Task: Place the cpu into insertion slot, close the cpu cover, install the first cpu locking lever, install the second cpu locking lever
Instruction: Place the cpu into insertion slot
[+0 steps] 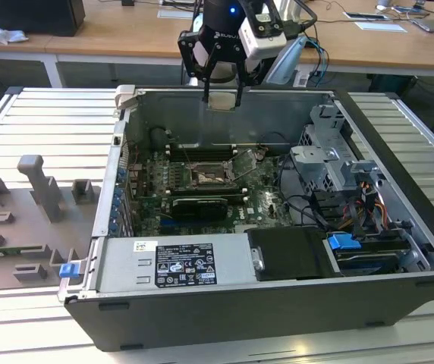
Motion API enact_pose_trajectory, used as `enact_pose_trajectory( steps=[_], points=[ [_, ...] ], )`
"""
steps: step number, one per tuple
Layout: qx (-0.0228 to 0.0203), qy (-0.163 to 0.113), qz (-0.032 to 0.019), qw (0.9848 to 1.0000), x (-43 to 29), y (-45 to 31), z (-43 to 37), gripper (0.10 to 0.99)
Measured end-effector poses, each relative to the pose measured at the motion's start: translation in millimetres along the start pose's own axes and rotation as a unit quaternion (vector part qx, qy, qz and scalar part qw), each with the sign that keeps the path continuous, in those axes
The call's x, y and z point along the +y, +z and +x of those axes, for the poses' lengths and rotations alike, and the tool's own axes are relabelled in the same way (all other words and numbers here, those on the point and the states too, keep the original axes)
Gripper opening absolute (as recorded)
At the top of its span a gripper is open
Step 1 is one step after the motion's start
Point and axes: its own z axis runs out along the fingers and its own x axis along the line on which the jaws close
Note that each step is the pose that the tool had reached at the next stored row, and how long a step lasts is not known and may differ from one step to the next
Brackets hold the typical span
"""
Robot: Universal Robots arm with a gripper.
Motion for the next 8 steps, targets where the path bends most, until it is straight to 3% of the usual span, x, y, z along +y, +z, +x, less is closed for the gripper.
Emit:
enact_pose_trajectory(
  steps=[8],
  points=[
    [-0.0006,0.007,-0.0001,1.0,0.0,0.0,0.0,0.537]
  ],
)
